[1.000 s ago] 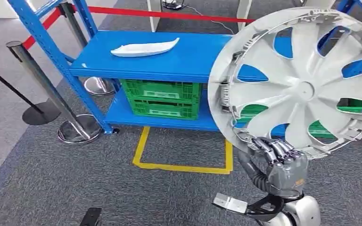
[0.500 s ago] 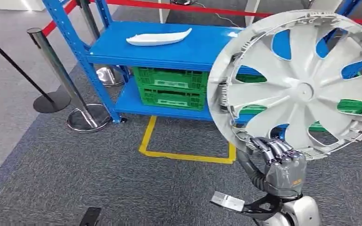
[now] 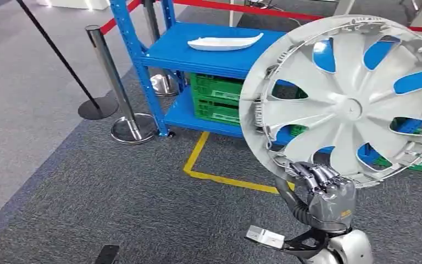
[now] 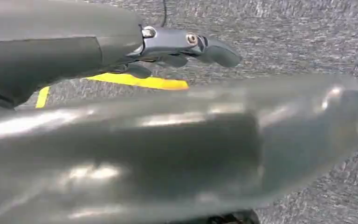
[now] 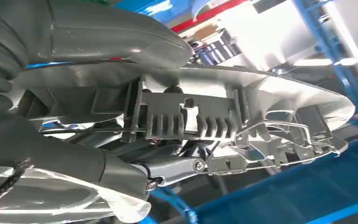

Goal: Take the parts from the cabinet and place them on the table.

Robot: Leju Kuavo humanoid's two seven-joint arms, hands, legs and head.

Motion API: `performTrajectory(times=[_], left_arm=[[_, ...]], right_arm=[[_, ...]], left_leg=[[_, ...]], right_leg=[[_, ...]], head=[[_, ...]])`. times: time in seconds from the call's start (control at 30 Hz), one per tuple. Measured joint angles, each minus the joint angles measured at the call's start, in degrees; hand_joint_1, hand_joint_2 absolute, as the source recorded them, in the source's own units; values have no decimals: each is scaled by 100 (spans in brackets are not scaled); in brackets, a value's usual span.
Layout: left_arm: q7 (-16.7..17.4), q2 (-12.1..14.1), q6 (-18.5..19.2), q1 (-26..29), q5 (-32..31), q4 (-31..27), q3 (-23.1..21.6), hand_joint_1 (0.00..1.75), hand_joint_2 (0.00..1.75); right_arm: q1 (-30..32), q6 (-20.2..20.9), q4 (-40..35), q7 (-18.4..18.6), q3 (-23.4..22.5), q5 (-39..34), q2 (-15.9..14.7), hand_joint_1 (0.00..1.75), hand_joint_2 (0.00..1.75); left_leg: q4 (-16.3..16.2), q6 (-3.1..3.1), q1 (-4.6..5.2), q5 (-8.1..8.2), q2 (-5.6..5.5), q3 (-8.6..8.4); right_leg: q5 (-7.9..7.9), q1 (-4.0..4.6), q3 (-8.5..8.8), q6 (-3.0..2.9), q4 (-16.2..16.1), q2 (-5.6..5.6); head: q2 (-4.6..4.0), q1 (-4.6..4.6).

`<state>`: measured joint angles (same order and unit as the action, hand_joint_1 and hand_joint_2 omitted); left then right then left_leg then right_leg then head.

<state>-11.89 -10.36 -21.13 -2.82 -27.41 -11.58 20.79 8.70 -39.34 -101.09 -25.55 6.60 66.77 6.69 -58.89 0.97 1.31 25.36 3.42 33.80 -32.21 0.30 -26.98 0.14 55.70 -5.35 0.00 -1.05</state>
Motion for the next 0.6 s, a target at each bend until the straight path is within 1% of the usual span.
performTrajectory(times=[0.03, 0.1, 0.13, 0.17, 0.2, 0.23, 0.27, 0.3, 0.33, 0.37, 0.4, 0.43, 0.47, 0.5, 0.53, 0.57, 0.6], left_arm=[[0, -4, -2, 1, -2, 0, 0, 0, 0], [0, -2, -5, 12, -15, 0, 0, 0, 0], [0, -4, -5, 12, -15, 0, 0, 0, 0], [2, -9, -5, 13, -15, 0, 2, 0, 0], [2, -11, -7, -5, -15, 0, 2, 0, 0], [2, -22, -5, -16, -17, 0, 0, 0, 0], [2, -35, -7, -20, -17, 0, 0, 0, 0], [2, -35, -9, -17, -17, 0, 0, 0, 0], [7, -35, -9, -15, -20, 0, 2, 0, 0], [7, -41, -9, -14, -20, 0, 2, 0, 0], [9, -46, -9, -15, -22, 0, 2, 0, 0], [9, -48, -9, -16, -24, 0, 2, 0, 0], [9, -48, -9, -16, -35, 0, 2, 0, 0], [9, -39, -9, -34, -46, 0, 0, 0, 0], [15, -44, -11, -42, -59, 0, 0, 0, 0], [15, -46, -9, -32, -72, 0, 0, 0, 0], [15, -48, -11, -13, -72, 0, 0, 0, 0]], right_arm=[[1, 0, -2, -20, 0, 0, 0, 175, 175], [-3, 0, 0, -50, 0, 4, 2, 175, 175], [-3, 0, -6, -50, -2, 4, 4, 175, 175], [-5, 0, -2, -50, -4, 2, 4, 175, 175], [-8, -2, -2, -50, -4, 2, 4, 175, 175], [2, -2, 0, -50, -4, 9, 4, 175, 175], [20, -2, 0, -54, -7, 18, 4, 175, 175], [32, -2, 0, -61, -7, 11, 4, 175, 175], [43, 0, 2, -61, -4, 11, 4, 175, 175], [46, -2, 2, -57, -7, 7, 4, 175, 175], [44, 0, 0, -50, -7, -2, 4, 175, 175], [42, -2, 0, -50, -9, -4, 4, 175, 175], [35, -2, 2, -50, -9, -9, 4, 175, 175], [45, -2, 13, -54, -9, -7, 4, 175, 175], [37, 0, 4, -57, -11, -2, 2, 175, 175], [44, 0, 9, -55, -11, 15, 4, 175, 175], [37, 0, 16, -50, -11, 13, 4, 175, 175]], left_leg=[[4, 18, 4, 5, -35, 20], [38, 57, 14, 23, -127, 47], [163, 92, -51, 25, -192, -10], [200, 129, -75, 2, -249, -22], [199, 152, -80, -10, -295, -9], [199, 155, -81, -9, -357, 3], [198, 156, -80, -8, -423, 8], [195, 155, -81, -8, -481, 7], [193, 154, -84, -9, -548, 3], [184, 150, -92, -10, -623, -1], [165, 141, -103, -4, -694, -2], [135, 121, -115, 6, -762, -1], [80, 70, -140, 36, -846, 13], [24, 23, -111, 33, -905, 75], [-16, -9, -126, 17, -953, 148], [-6, -50, -144, -16, -1005, 189], [17, -102, -159, -52, -1075, 203]], right_leg=[[6, 0, 76, 35, 1, -55], [4, 0, 80, 77, -12, -156], [-57, 19, 88, 107, 3, -163], [-188, -12, -21, 129, 163, 227], [-384, -36, -216, 140, 535, 408], [-567, -52, -459, 163, 1003, 480], [-727, -65, -737, 185, 1509, 517], [-757, -71, -919, 210, 1794, 519], [-649, -90, -982, 229, 1818, 519], [-405, -113, -927, 246, 1591, 523], [-147, -133, -799, 264, 1244, 538], [116, -157, -631, 281, 825, 599], [219, -198, -417, 303, 390, 870], [197, -208, -419, 305, 325, 1103], [126, -209, -332, 248, 252, 1063], [141, -195, -381, 220, 283, 1013], [148, -170, -392, 199, 308, 968]], head=[[0, 5], [0, 0], [0, -4], [0, 24], [0, 44], [0, 44], [0, 42], [0, 42], [0, 44], [0, 40], [0, 44], [0, 44], [0, 40], [0, 70], [0, 64], [0, 53], [0, 64]])
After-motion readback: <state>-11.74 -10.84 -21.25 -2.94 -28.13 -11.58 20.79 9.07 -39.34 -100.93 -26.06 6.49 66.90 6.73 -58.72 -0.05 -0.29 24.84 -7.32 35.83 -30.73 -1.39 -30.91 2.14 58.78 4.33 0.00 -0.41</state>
